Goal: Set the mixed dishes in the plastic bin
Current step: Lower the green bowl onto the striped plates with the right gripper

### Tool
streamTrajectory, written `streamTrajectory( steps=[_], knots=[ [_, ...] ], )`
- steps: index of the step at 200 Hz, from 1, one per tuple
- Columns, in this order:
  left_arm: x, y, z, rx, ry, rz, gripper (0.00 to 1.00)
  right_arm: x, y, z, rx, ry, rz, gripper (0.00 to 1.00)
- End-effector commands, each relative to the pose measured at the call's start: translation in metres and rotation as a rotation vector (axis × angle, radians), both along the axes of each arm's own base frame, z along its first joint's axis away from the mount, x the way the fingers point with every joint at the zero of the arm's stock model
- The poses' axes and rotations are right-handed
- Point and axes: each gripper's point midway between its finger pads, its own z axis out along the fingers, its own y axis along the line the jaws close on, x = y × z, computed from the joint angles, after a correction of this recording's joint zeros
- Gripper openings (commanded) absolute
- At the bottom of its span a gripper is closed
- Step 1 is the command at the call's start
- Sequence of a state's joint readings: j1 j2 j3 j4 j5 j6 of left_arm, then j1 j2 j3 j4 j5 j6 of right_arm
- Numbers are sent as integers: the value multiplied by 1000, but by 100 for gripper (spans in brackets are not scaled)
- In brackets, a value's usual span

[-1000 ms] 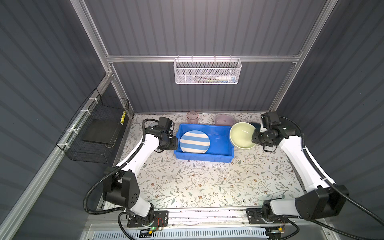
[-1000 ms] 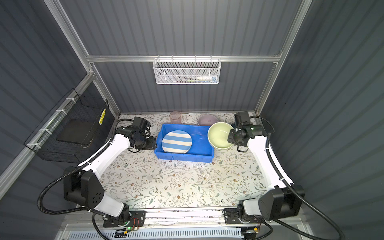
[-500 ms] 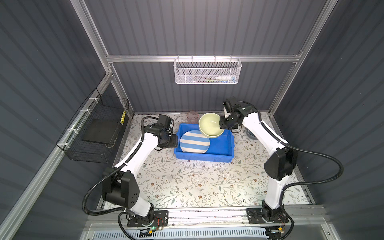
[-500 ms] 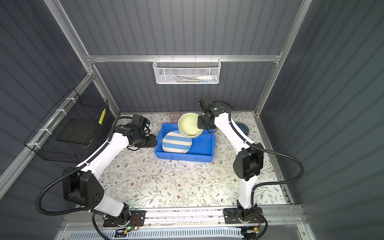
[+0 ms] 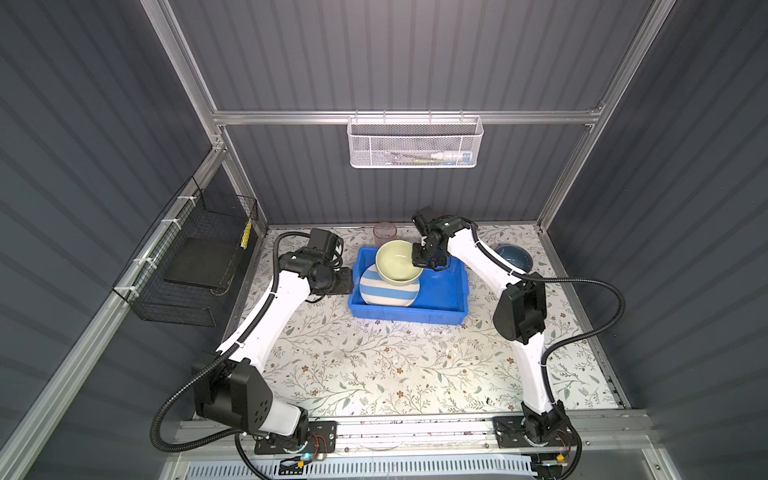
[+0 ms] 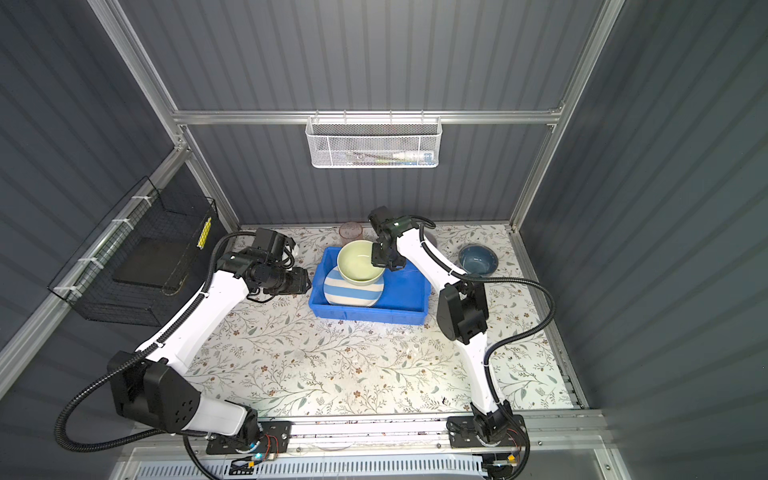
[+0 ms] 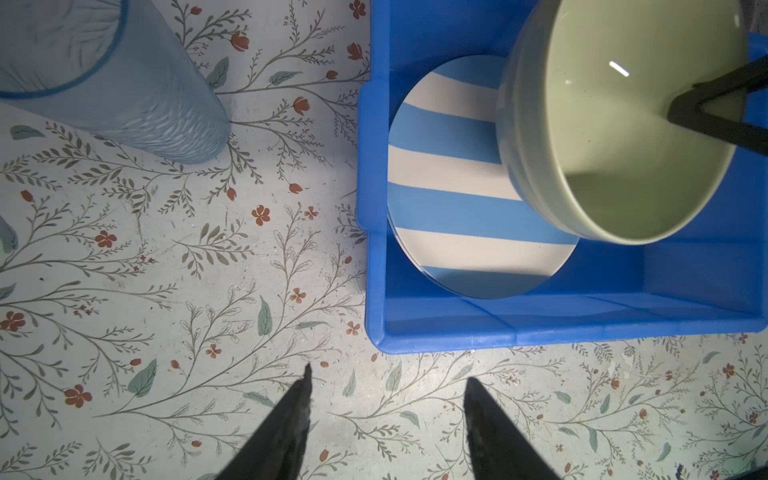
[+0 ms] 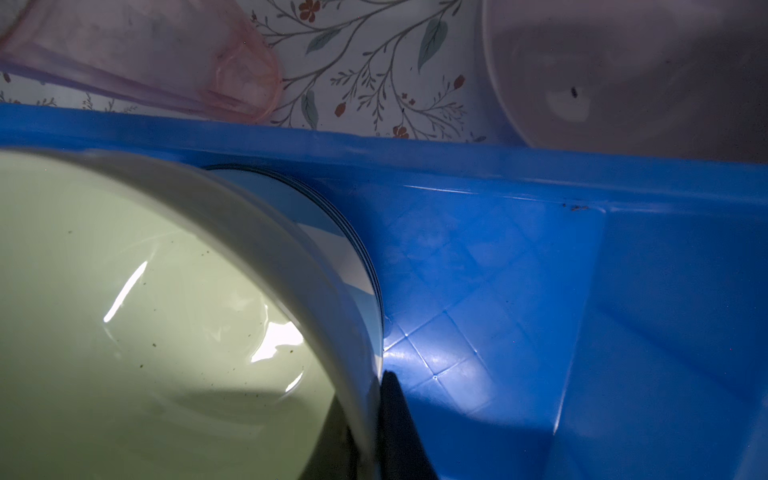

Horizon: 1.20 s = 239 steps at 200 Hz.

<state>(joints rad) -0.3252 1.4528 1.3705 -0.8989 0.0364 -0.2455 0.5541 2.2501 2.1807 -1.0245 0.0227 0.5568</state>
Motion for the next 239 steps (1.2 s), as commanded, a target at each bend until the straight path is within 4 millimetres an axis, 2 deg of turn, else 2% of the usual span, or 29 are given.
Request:
streamTrajectory(
  steps=[1, 66, 121, 218, 239],
  knots=[
    [-11, 5, 2, 1, 9, -10, 61, 11, 19, 35, 93, -89, -24, 0],
    [-13, 5, 1, 5, 8, -20, 61, 2, 32, 19, 72, -54, -5, 0],
    [-12, 4, -1, 2, 13, -25, 61, -2, 35, 5, 46, -22, 4, 0],
    [-10, 2, -4, 1, 19, -32, 61, 0, 42, -10, 55, -1, 4, 0],
    [-10, 2, -6, 2, 23, -33, 61, -1, 44, -11, 65, 6, 10, 5]
  ],
)
